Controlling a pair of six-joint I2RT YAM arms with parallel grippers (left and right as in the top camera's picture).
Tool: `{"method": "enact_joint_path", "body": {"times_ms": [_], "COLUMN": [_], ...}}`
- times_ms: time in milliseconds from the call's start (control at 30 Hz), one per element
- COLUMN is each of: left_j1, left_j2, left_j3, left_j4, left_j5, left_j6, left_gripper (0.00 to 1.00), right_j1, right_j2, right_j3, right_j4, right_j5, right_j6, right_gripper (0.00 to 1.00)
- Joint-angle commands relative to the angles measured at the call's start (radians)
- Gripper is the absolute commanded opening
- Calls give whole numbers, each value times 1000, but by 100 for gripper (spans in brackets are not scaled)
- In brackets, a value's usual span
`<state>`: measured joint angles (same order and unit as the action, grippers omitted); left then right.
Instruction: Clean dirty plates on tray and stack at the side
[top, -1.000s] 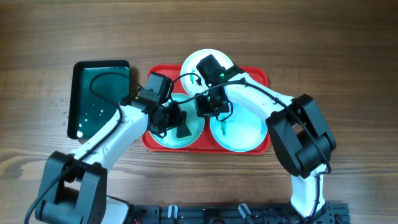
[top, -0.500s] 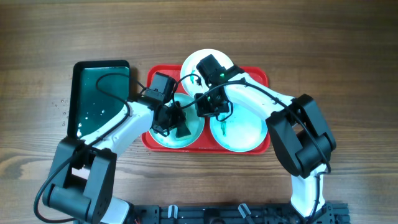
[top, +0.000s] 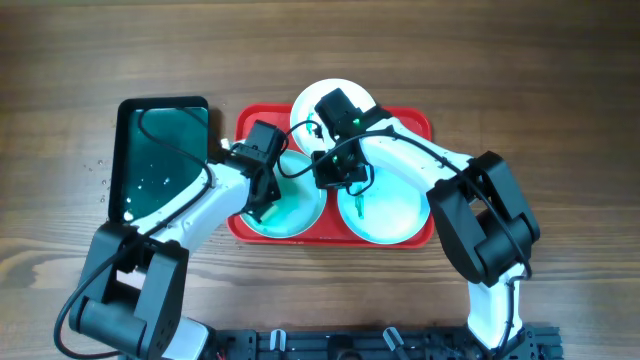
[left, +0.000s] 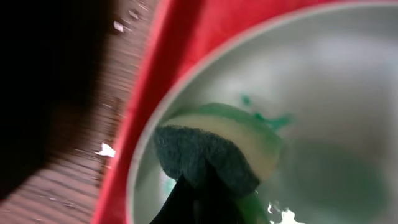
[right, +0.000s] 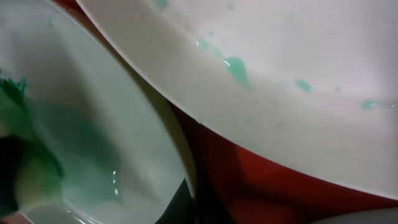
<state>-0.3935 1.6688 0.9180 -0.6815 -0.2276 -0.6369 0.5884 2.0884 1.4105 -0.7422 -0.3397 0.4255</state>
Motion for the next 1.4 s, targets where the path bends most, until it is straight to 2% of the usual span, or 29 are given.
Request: {"method": "enact_joint_path", "body": {"times_ms": [0, 67, 133, 267, 333, 433, 733, 833, 967, 1100, 1167, 1233, 1367], "left_j1": [10, 10, 10, 10, 10, 10, 25, 25, 25, 54, 105, 180, 361], "left_j2": [-48, -76, -77, -33, 10, 71, 63, 28, -90, -296, -409, -501, -591], "left_j3": [0, 4, 4, -3, -3, -3, 0, 3, 20, 21, 21, 21, 21], "left_j4": [-6, 24, 90, 233, 276, 282, 114, 82, 63, 31, -9, -49, -135], "left_j5": [-136, -66, 64, 277, 333, 300, -229, -325, -253, -51, 36, 55, 66], "left_j6": [5, 5, 5, 4, 4, 4, 5, 5, 4, 3, 3, 4, 0], "left_gripper": [4, 4, 4, 4, 4, 4, 4, 4, 4, 4, 4, 4, 4], "right_j1": [-2, -2, -2, -2, -2, -2, -2, -2, -2, -2, -2, -2, -2], "right_j2": [18, 18, 18, 18, 18, 18, 18, 18, 18, 18, 16, 6, -87], "right_j3": [-12, -12, -12, -12, -12, -12, -12, -12, -12, -12, -10, 2, 40], "right_j4": [1, 3, 5, 4, 4, -2, -2, -2, -2, -3, 14, 27, 6], "right_j5": [17, 17, 17, 16, 16, 17, 17, 17, 17, 3, -59, -157, -113], "right_j6": [-8, -7, -7, -7, -7, -7, -7, -7, -7, -8, -35, -108, -107], "right_gripper": [5, 5, 5, 5, 5, 5, 5, 5, 4, 4, 4, 4, 4]}}
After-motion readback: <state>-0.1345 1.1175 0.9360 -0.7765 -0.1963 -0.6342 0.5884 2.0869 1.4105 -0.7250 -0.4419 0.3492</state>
